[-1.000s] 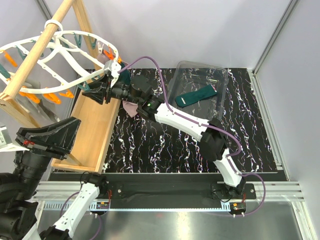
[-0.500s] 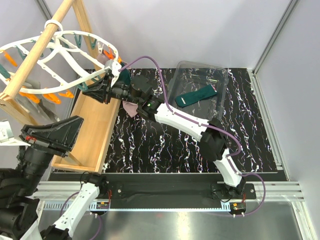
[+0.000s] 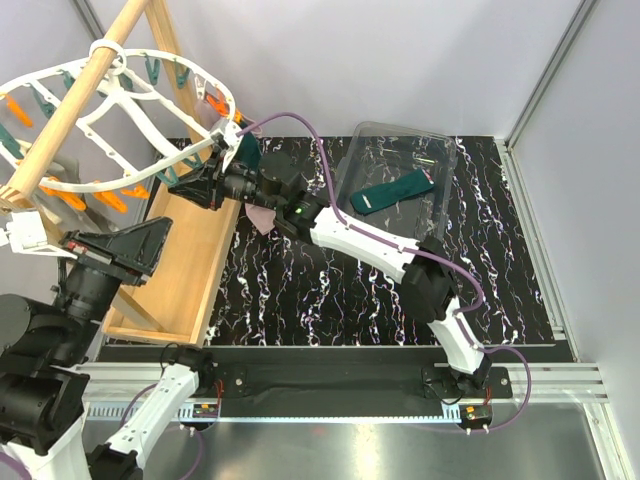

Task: Clip the socks to the hanger
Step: Open the clamp at the hanger, then pick up the sock from the bin.

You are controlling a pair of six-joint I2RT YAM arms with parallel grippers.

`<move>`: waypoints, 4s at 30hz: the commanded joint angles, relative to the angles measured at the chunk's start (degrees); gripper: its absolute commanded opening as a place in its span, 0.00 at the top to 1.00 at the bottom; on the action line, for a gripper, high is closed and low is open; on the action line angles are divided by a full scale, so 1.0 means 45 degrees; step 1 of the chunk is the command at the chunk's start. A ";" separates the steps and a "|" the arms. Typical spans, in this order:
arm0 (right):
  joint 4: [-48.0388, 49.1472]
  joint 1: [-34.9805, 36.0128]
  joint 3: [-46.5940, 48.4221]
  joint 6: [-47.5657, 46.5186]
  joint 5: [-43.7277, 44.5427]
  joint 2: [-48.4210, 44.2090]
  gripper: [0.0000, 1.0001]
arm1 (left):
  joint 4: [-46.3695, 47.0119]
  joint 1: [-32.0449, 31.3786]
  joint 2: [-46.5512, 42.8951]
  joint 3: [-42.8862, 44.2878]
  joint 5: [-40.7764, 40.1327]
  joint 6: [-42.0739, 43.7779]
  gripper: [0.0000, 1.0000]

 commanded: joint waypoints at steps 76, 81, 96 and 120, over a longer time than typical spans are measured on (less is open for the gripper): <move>-0.3783 0.0003 0.0236 -0.0418 -0.1021 -0.2502 1.00 | 0.2470 -0.0043 0.3816 -0.1259 -0.5729 0.0443 1.00; -0.4502 0.0003 0.0060 -0.0671 -0.0183 -0.2832 0.57 | 0.2354 -0.0024 0.3777 -0.1278 -0.5710 0.0346 1.00; -0.6476 -0.1653 -0.6307 -0.3290 1.0439 -0.8166 0.20 | 0.2333 -0.0044 0.3602 -0.1493 -0.5534 0.0267 1.00; -1.7393 -0.8826 0.3142 1.0009 1.4448 0.2105 0.00 | 0.2430 -0.0043 0.3640 -0.2214 -0.5084 0.0990 1.00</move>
